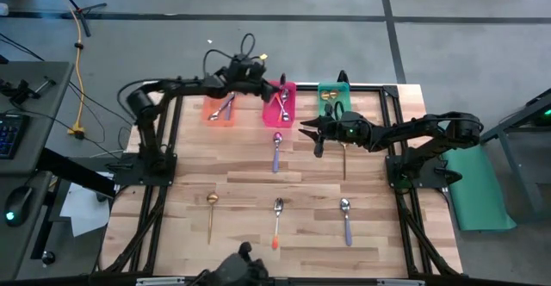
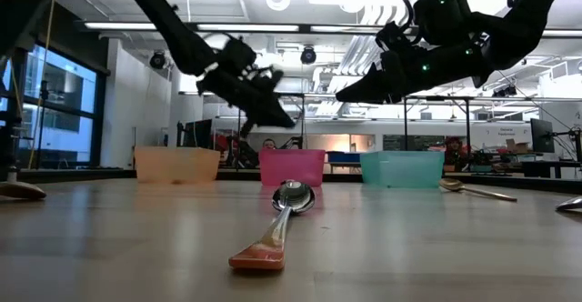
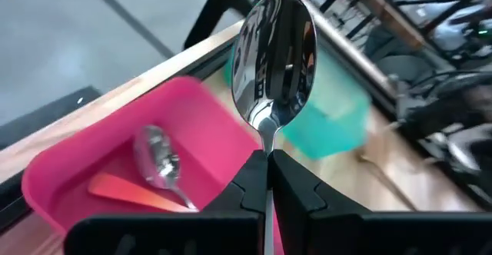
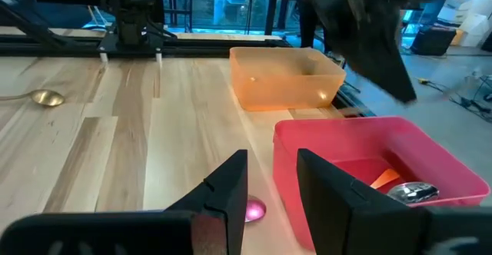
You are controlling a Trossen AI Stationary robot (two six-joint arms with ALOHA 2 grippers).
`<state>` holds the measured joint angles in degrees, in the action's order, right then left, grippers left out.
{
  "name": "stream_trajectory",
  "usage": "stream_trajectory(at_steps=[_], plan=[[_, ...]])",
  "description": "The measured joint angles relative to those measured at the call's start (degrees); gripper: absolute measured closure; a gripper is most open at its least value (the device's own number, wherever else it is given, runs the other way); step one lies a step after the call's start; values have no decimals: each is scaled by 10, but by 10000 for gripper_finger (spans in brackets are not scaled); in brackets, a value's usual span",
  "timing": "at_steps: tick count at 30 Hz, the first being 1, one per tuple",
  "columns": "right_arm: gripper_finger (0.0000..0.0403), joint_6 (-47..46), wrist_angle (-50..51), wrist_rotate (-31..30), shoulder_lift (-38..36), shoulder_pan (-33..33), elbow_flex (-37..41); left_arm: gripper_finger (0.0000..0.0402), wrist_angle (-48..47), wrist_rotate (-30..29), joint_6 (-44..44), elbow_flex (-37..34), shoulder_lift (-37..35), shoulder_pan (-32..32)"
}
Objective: Sort silverware by color (type)
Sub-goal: Put the orange spoon into the pink bin, then put the golden spoon into the green bin
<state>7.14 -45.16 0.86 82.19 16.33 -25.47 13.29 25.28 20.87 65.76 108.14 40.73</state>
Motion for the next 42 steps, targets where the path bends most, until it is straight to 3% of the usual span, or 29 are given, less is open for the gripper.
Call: stream_trajectory(at_steps=[9, 14, 24, 32, 36, 42], plan=[[304, -22, 7, 0, 0, 0, 0, 401, -3, -3, 5, 36, 78, -4], [304, -22, 13, 0, 0, 0, 0, 398, -3, -9, 0, 36, 79, -3], [304, -22, 17, 0, 0, 0, 0, 351, -22, -10, -56, 37, 79, -3], [304, -22, 19, 0, 0, 0, 0, 374, -21, -61, -131, 31, 62, -21], [304, -22, 24, 0, 0, 0, 0, 393, 34, -107, -160, -16, 25, -42], [305, -22, 30, 0, 0, 0, 0, 401, 152, -117, -160, -133, -55, -68]])
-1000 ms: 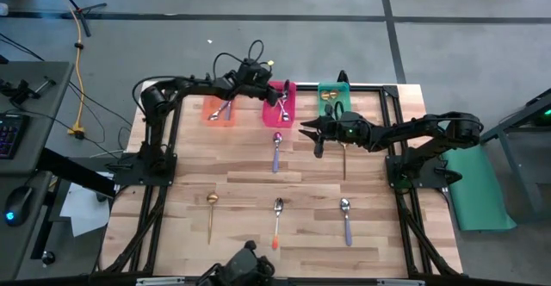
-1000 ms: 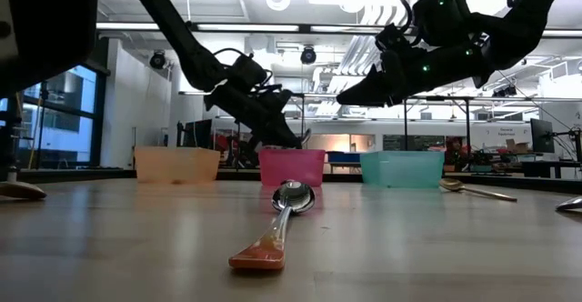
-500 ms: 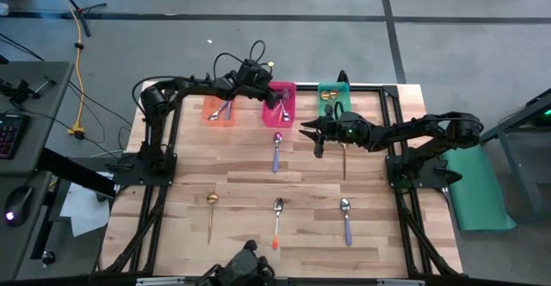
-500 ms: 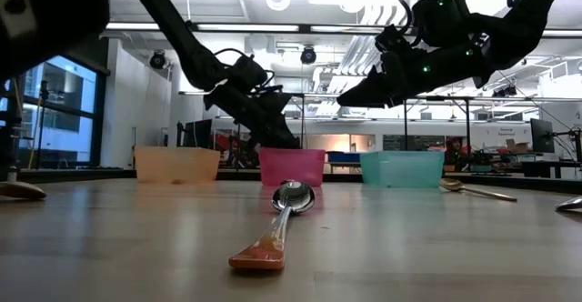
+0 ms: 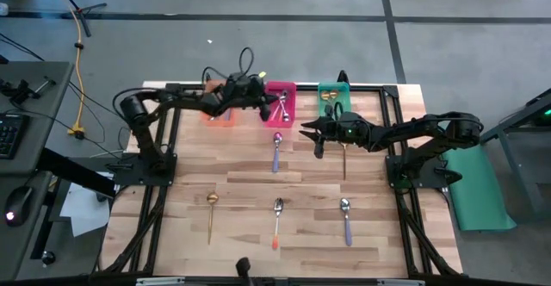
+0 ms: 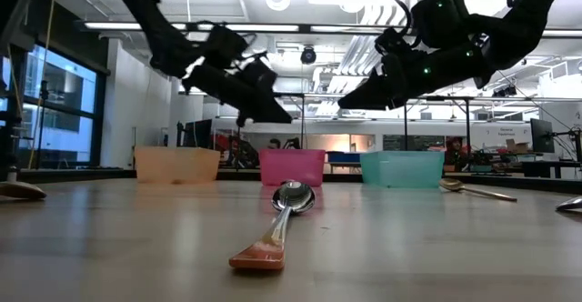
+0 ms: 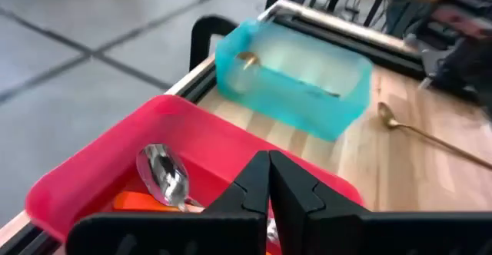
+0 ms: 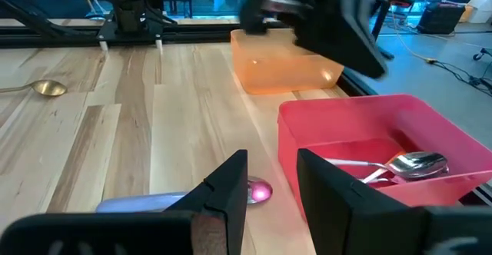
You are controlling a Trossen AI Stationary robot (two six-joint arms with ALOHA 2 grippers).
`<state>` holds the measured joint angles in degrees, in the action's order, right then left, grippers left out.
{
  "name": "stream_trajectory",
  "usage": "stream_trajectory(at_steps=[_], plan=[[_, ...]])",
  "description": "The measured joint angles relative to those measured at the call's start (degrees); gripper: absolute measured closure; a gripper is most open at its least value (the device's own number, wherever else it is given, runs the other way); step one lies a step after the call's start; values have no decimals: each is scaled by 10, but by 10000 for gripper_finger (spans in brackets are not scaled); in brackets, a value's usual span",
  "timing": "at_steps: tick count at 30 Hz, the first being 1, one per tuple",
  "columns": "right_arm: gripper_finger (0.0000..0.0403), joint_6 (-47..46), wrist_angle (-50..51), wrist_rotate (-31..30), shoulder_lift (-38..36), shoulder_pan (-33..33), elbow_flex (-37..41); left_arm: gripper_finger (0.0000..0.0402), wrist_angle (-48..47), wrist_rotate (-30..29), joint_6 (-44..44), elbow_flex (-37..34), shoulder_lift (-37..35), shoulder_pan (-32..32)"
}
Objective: Sort silverware by color (type)
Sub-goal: Put the golden spoon into the green bin
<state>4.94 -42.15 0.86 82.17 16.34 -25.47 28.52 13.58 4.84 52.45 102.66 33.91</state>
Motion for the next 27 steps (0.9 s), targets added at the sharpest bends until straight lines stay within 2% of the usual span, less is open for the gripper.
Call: stream_trajectory(at_steps=[8, 14, 16, 19, 24, 27], plan=[[310, -37, 38, -23, 0, 0, 0, 401, 149, -29, 0, -176, -101, -39], [361, -50, 88, -62, -9, -19, -6, 401, 227, -45, -4, -275, -140, -59], [382, -51, 159, -73, -19, -29, -29, 401, 244, -52, -10, -300, -145, -64], [399, -67, 331, -93, -39, -47, -88, 401, 256, -59, -15, -323, -146, -67], [383, -158, 593, -116, -43, -67, -195, 401, 258, -81, -20, -344, -146, -72], [371, -215, 671, -118, -43, -78, -222, 401, 258, -101, -34, -349, -145, -79]])
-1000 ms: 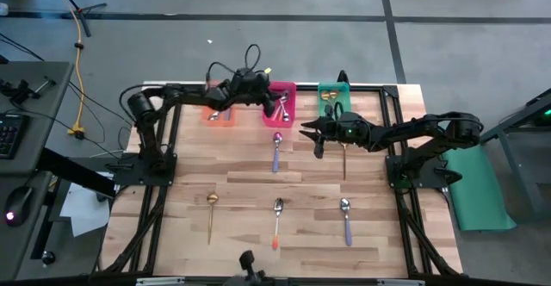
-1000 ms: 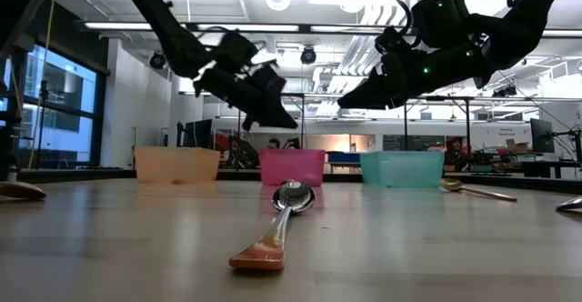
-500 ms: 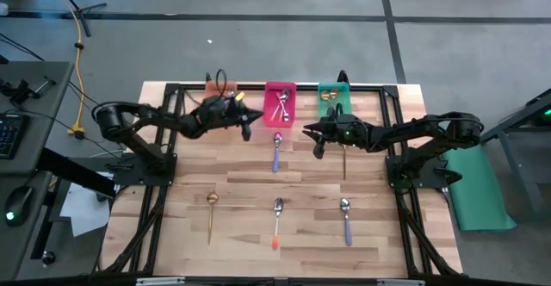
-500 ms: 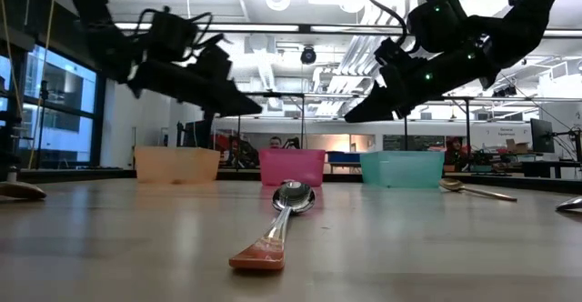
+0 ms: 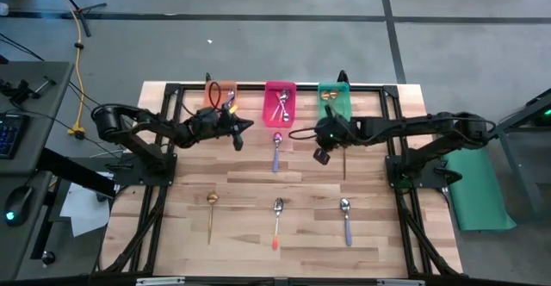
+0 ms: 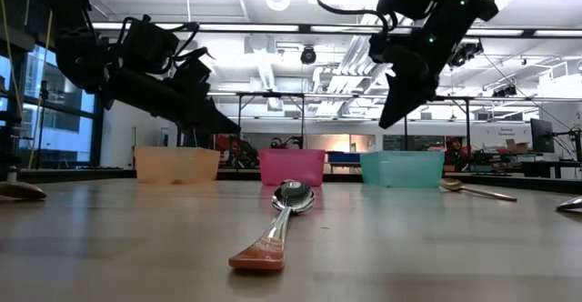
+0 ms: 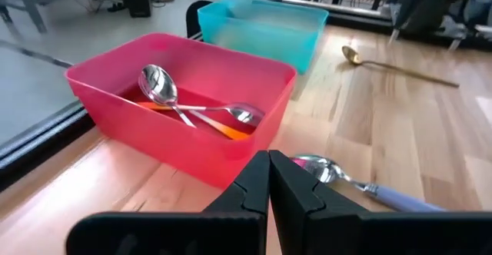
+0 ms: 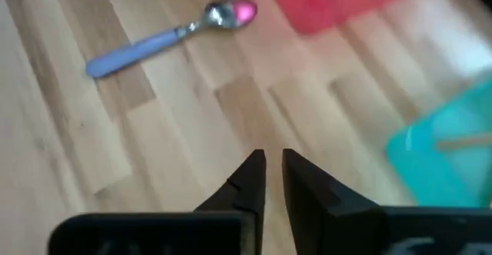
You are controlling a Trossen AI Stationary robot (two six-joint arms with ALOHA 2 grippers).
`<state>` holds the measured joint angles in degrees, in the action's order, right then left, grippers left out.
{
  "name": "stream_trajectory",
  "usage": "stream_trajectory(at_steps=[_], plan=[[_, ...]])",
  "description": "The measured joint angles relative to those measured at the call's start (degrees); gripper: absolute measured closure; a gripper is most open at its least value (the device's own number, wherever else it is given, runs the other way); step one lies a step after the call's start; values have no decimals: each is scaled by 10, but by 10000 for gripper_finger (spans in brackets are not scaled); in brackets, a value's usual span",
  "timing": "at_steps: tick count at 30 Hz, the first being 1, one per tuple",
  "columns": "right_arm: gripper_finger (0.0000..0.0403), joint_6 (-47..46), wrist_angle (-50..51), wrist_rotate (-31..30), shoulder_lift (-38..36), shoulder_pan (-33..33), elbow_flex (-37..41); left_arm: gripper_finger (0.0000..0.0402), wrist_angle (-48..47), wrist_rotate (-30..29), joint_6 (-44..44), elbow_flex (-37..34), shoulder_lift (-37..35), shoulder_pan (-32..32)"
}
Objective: Sort silverware by color (type)
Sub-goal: Put the golden spoon into the green bin
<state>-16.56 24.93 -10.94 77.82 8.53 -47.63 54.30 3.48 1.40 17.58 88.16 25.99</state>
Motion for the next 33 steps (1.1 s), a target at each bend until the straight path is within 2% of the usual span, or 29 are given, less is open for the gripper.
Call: stream_trajectory(at_steps=[5, 11, 16, 26, 33], plan=[[339, -102, 24, 3, 0, -23, 8, 401, 16, -16, -24, 0, 13, -9], [293, -288, 61, -22, 0, -42, 40, 401, 31, -17, -32, 0, 24, -10], [281, -437, 140, -39, 2, -21, 76, 401, 44, -17, -32, 0, 32, -9], [302, -448, 30, 2, 0, 75, 173, 401, 60, -20, -43, 3, 60, -9], [351, -437, 29, 9, 0, 89, 183, 401, 61, -23, -51, 13, 63, -9]])
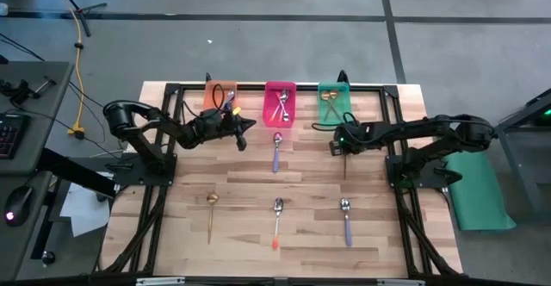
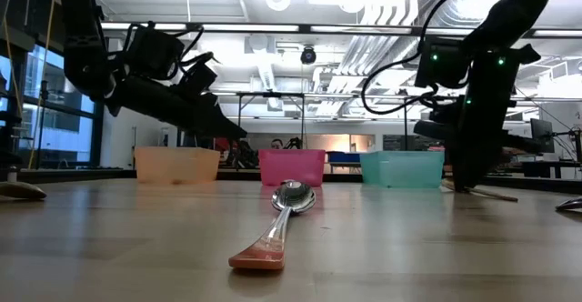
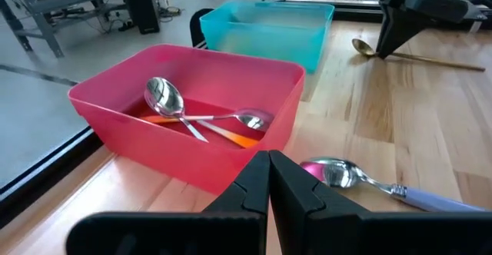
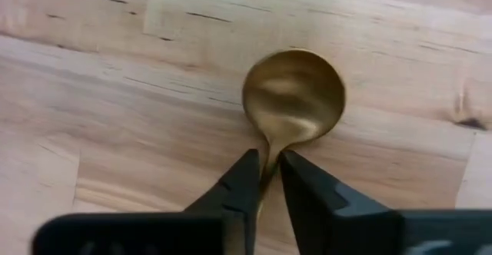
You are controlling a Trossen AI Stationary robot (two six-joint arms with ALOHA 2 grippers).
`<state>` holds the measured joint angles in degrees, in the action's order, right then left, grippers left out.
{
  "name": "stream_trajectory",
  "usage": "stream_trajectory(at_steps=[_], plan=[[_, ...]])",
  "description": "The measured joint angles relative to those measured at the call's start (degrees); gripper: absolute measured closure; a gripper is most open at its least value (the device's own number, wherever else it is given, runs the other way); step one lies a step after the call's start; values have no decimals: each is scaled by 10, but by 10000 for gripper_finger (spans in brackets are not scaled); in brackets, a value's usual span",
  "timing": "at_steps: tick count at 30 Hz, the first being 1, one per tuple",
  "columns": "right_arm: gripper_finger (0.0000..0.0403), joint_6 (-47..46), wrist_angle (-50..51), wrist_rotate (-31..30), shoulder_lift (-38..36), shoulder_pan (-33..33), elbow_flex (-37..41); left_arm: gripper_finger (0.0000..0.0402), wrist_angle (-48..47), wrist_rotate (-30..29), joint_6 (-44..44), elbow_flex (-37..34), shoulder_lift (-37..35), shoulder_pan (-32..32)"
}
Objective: Sort silverware by color (type)
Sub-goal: Put the golden spoon into the green bin
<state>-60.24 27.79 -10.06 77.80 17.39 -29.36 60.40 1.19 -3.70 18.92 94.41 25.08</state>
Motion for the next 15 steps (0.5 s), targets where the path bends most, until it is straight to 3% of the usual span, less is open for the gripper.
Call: stream_trajectory(at_steps=[4, 7, 11, 15], plan=[[394, 25, -11, 2, -1, -7, -1, 401, 0, 0, -2, 0, 0, 0], [395, 37, -11, 8, -12, -14, -2, 401, -1, 0, -5, 0, 0, 0], [401, 58, -4, 64, -50, -32, -32, 401, -1, 0, -5, 0, 0, 0], [400, 107, -21, 68, -80, -43, -74, 401, -1, 0, -5, 0, 0, 0]])
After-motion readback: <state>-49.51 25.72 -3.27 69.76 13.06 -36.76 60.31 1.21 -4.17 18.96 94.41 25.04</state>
